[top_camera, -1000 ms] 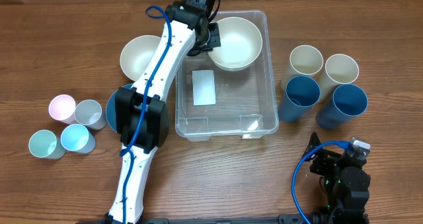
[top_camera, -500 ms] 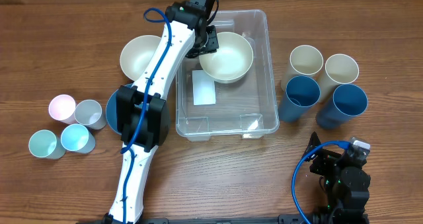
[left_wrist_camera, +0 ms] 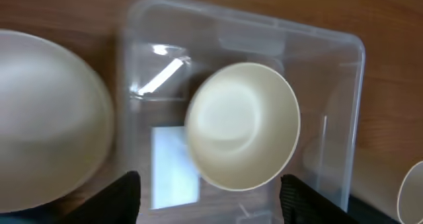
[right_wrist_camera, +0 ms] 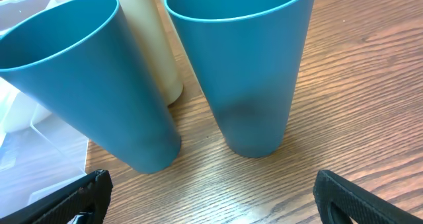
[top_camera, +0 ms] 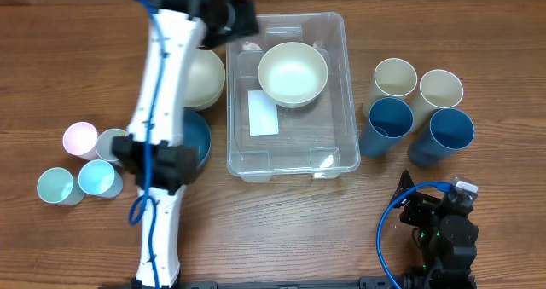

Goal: Pack container
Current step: 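Carry the cream bowl into the clear bin and release it, then move the left gripper to the second cream bowl and grasp its rim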

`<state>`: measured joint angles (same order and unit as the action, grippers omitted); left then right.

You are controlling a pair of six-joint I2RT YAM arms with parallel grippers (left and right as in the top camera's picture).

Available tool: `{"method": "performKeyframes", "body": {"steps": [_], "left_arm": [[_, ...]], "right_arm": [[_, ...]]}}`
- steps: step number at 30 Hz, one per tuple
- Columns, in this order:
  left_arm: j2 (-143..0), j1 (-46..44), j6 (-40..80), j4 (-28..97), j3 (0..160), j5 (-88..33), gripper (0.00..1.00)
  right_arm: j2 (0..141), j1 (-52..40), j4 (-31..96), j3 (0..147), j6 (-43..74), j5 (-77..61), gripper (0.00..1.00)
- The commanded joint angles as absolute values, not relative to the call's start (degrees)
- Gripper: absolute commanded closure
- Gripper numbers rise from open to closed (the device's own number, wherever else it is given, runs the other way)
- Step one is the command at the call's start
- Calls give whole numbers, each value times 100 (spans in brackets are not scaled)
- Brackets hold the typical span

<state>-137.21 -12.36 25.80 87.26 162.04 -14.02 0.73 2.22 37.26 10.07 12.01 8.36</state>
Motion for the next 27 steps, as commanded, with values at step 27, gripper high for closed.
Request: {"method": "performKeyframes", "body": {"steps": [27], "left_arm": [[-14800,1096,829,8471,14221,-2082,46]], "right_arm": [[16,237,3752,915,1236,871,0]]}}
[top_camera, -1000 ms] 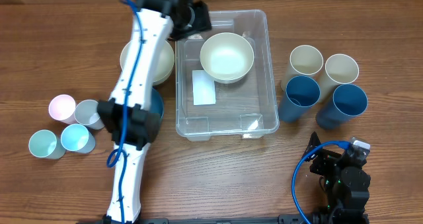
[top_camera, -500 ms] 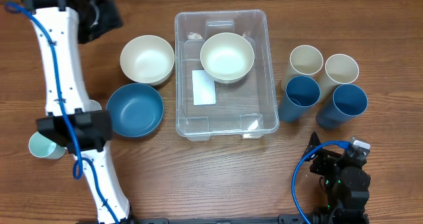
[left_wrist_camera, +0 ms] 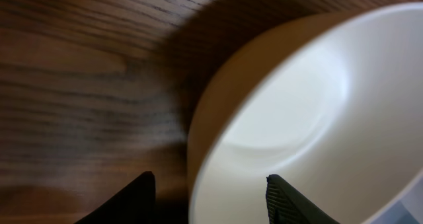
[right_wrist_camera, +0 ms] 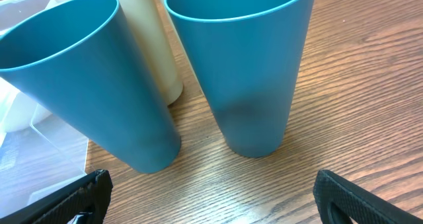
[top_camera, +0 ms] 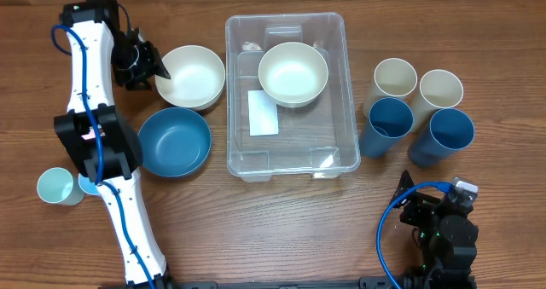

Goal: Pack container
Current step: 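Move the left gripper to the second cream bowl and grasp its rim, then carry the second cream bowl into the bin, stacking it on the first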

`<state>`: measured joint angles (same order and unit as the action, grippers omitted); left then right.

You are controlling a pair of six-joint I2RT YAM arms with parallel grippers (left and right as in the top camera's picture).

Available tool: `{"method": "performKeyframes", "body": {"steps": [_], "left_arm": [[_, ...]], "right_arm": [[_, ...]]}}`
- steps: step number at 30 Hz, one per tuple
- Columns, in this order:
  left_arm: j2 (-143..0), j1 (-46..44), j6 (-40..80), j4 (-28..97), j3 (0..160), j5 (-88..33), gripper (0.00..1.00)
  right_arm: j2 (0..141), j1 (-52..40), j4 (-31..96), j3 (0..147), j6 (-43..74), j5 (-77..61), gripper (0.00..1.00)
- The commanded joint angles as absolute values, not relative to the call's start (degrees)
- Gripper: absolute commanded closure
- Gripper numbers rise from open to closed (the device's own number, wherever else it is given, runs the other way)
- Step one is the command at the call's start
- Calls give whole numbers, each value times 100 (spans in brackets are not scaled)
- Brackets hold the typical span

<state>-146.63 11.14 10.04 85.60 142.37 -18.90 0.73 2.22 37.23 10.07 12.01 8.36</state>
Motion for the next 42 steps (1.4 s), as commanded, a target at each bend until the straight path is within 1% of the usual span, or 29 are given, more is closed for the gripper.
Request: {"method": "performKeyframes", "body": {"steps": [1,3,4,10,11,16,19,25,30,36,42], "left_arm": [[-14875,1096,827,8377,14221,-2084,47],[-14929,1096,827,8318,14221,-2084,48],[-14958,1087,827,8311,14221,-2086,51],[-14958,1087,770,8281,14223,-2078,51],[-14958,1090,768,8259,14221,-2058,54],[-14958,1092,738,8228,14221,-2038,85],[-14958,1092,690,8224,14221,-2040,95],[-14916,1129,600,8267,14223,-1653,96],[-14564,1282,622,8482,14405,-1636,96],[-13552,1225,622,8829,14908,-1653,96],[-12204,620,622,8871,14964,-1653,96]], "right_arm": [[16,237,3752,915,1236,871,0],[16,237,3752,915,1236,871,0],[16,237,3752,915,1236,871,0],[16,237,3752,915,1236,871,0],[16,237,3752,915,1236,871,0],[16,237,3752,915,1236,871,0],[16,237,3752,915,1236,871,0],[16,237,3752,915,1236,871,0],[16,237,3752,915,1236,871,0],[16,237,3752,915,1236,871,0],[16,237,3752,915,1236,871,0]]}}
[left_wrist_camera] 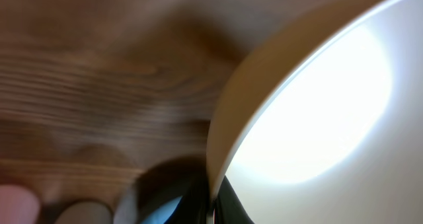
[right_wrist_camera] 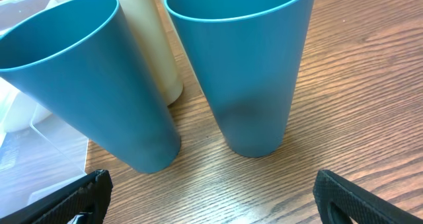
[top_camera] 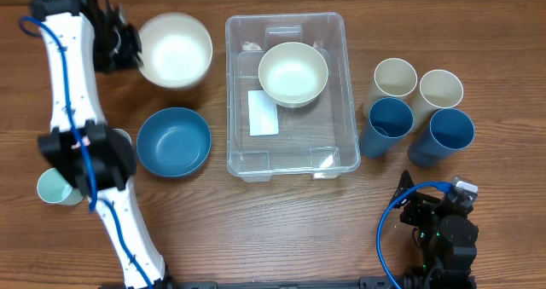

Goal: Pack container
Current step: 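Carry the second cream bowl into the bin, stacking it on the first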

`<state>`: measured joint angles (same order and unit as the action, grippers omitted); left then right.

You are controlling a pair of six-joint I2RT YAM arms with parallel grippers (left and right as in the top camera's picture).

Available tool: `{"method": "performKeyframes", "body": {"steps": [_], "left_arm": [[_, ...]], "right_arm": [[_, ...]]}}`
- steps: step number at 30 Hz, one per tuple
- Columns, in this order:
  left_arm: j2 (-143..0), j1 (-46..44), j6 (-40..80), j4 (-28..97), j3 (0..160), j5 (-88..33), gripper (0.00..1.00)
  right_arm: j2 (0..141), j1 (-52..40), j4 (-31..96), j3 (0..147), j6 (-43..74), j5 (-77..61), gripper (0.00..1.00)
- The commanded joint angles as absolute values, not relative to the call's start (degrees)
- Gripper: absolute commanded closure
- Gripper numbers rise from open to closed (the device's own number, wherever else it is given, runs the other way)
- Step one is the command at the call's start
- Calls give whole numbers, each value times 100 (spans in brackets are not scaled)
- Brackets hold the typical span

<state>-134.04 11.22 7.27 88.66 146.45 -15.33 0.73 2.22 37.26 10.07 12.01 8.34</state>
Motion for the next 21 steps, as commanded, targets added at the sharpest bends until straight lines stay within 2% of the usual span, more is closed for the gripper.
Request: {"method": "performKeyframes", "body": {"steps": [1,5,11,21], "left_arm": [[-12022,464,628,8853,14964,-1653,96],[-11657,-349,770,8672,14964,-1533,96],[-11998,-1376,1514,8630,14901,-884,96],[-13585,-1935,2338,8272,14901,-884,96]], "right_arm": [[16,237,3752,915,1236,871,0],[16,237,3752,915,1236,871,0],[16,237,3752,915,1236,871,0],[19,237,3752,915,1236,871,0]]}}
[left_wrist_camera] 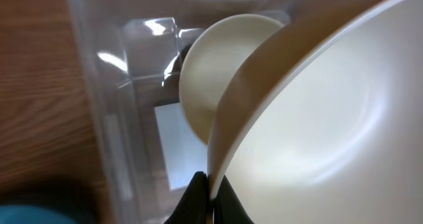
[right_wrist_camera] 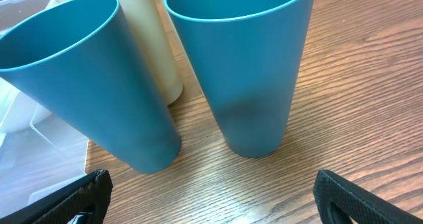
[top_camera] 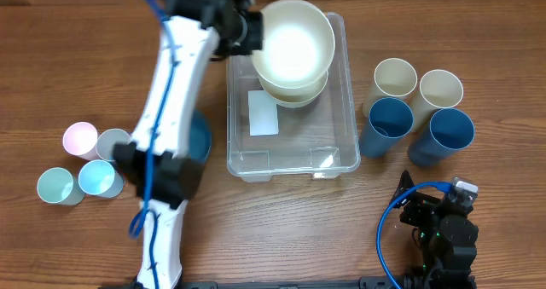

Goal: Pack container
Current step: 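Carry the second cream bowl into the bin, stacking it on the first, then move the left gripper to the teal bowl and grasp its rim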

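My left gripper (top_camera: 247, 29) is shut on the rim of a large cream bowl (top_camera: 294, 42). It holds the bowl over the far end of the clear container (top_camera: 333, 153). Directly beneath sits a second cream bowl (top_camera: 290, 95) in the container. In the left wrist view the fingers (left_wrist_camera: 210, 197) pinch the held bowl's (left_wrist_camera: 317, 131) edge, with the lower bowl (left_wrist_camera: 205, 85) behind it. My right gripper (right_wrist_camera: 211, 187) rests open near the table's front right, facing two blue cups (right_wrist_camera: 244, 65).
A blue bowl (top_camera: 201, 140) lies left of the container, mostly under my left arm. Two cream cups (top_camera: 395, 76) and two blue cups (top_camera: 388, 123) stand to the container's right. Several small pastel cups (top_camera: 79, 138) cluster at the far left.
My left gripper, still shut on the cream bowl, has gone from the table's back left, beside the container, to over the container's far end. The right arm has not moved.
First my left gripper hung open over the container with one cream bowl inside. Then it stood open at the rim of the second cream bowl on the table. Later it was shut on that rim at the back left, and now holds the bowl above the container.
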`<state>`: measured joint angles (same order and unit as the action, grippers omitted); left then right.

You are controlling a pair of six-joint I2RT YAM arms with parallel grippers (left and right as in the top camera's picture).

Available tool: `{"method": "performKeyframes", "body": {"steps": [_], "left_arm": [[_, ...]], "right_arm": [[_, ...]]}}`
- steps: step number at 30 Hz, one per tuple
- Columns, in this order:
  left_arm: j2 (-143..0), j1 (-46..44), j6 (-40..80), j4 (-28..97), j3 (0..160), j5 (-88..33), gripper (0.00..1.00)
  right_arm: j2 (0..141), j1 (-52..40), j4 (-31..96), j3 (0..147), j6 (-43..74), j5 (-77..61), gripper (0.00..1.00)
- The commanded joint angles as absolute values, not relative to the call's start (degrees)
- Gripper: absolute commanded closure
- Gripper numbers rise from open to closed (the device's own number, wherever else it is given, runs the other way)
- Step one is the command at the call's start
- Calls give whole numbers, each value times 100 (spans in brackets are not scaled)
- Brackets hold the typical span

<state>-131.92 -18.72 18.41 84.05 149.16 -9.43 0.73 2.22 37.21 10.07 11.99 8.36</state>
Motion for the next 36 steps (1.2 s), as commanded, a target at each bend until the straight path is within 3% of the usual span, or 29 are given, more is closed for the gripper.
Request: {"method": "performKeyframes", "body": {"steps": [1,10,16,18,23,29,36], "left_arm": [[-13710,-1938,2388,8213,14901,-884,96],[-14261,-1953,2644,7979,14899,-1035,93],[-14171,-1894,2641,8042,15082,-1094,64],[-14022,-1828,2613,8173,15266,-1199,58],[-13417,-1726,2043,8844,15762,-1061,58],[-12540,-1787,1581,9682,15852,290,53],[-12252,-1723,1380,9682,15749,78,46]], "right_arm": [[16,237,3752,915,1236,871,0],[16,237,3752,915,1236,871,0],[16,237,3752,915,1236,871,0],[16,237,3752,915,1236,871,0],[16,237,3752,915,1236,871,0],[16,237,3752,915,1236,871,0],[16,237,3752,915,1236,871,0]]}}
